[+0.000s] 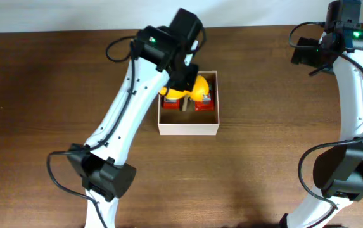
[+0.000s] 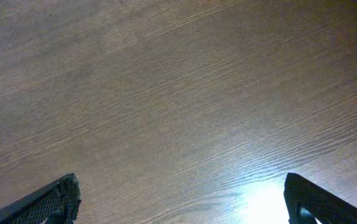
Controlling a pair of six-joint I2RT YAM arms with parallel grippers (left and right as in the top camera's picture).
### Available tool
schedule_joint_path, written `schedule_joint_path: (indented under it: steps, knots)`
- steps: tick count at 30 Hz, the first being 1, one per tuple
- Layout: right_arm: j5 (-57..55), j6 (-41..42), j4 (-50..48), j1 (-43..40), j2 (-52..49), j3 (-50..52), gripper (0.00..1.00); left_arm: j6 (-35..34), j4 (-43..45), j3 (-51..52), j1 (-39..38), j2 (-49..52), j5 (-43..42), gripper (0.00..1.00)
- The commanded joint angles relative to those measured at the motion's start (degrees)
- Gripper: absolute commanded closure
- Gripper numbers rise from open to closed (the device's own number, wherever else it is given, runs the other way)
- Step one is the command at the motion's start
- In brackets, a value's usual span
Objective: Pack container
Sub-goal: 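Lift the dinosaur and carry it into the box with the left gripper, then lower the dinosaur into the box front and release it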
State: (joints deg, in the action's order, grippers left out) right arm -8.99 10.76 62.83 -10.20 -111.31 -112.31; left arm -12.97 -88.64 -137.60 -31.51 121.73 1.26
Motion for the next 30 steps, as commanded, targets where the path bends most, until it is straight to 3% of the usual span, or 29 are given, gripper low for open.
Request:
schedule_joint_path:
  steps: [1, 13, 22, 30]
  knots:
    - [-0.50, 0.68, 0.02, -0.22, -0.31, 0.04, 0.01, -4.17, -2.12, -1.25, -0.70, -0.35, 0.20, 0.89]
    - [-0.50, 0.68, 0.02, -0.22, -0.31, 0.04, 0.01, -4.37, -0.26, 6.80, -1.86, 0.20, -0.26, 0.90]
    - [-0.50, 0.68, 0.02, -0.22, -0.31, 0.04, 0.01, -4.35, 10.34, 19.78, -2.64, 0.20, -0.26, 0.90]
    - [-0.50, 0.66, 0.00, -0.22, -0.31, 0.04, 0.01, -4.37, 13.66, 23.34, -2.64, 0.20, -0.70, 0.90]
